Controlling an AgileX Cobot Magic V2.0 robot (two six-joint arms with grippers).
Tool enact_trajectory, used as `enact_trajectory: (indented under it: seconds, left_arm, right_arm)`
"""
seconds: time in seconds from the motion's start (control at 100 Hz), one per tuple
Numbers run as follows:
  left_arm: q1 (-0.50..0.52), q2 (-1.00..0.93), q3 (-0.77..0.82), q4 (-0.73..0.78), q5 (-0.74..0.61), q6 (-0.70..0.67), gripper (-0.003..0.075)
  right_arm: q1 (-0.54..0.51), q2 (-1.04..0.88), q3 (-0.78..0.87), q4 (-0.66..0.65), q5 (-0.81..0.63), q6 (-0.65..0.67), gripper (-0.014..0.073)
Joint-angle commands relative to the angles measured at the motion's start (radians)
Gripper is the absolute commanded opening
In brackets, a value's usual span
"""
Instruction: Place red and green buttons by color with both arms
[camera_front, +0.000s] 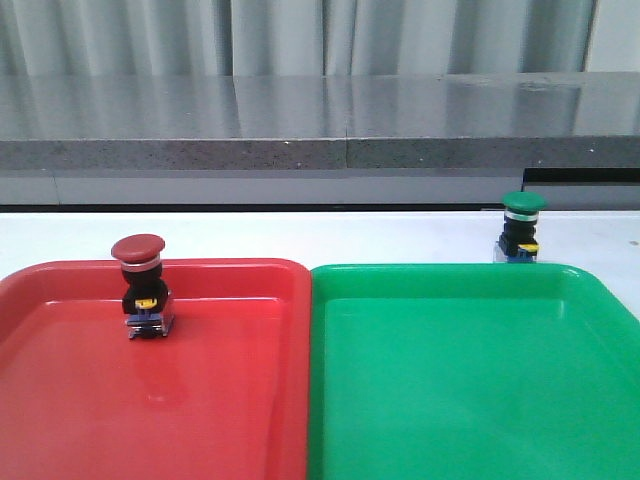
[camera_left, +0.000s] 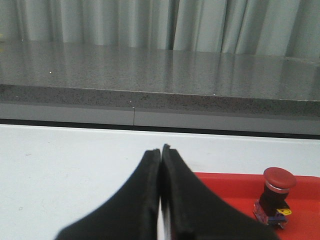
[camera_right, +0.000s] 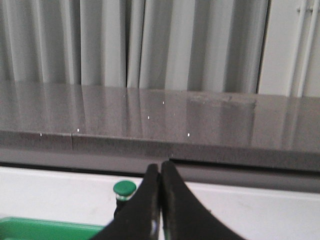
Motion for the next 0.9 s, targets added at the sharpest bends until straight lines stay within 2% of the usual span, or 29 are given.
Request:
enact_trajectory:
  seconds: [0.0, 0.31, 0.46, 0.89]
  left_arm:
    - [0.002, -0.030, 0.043, -0.001, -0.081, -0.011, -0.0019]
    - [0.002, -0.030, 0.043, -0.001, -0.081, -0.011, -0.0019]
    - [0.002, -0.030, 0.043, -0.001, -0.081, -0.011, -0.0019]
    - [0.002, -0.030, 0.043, -0.001, -0.081, -0.011, -0.0019]
  right_arm:
    - [-0.004, 0.028, -0.117, -0.005, -0.025, 0.000, -0.0109]
    - [-0.004, 0.337, -0.537, -0.005, 0.443, 0.000, -0.0109]
    - [-0.004, 0.493, -0.688, 0.019, 0.647, 0.000, -0.0109]
    - [-0.004, 0.692, -0.726, 0.027, 0.652, 0.000, -0.0097]
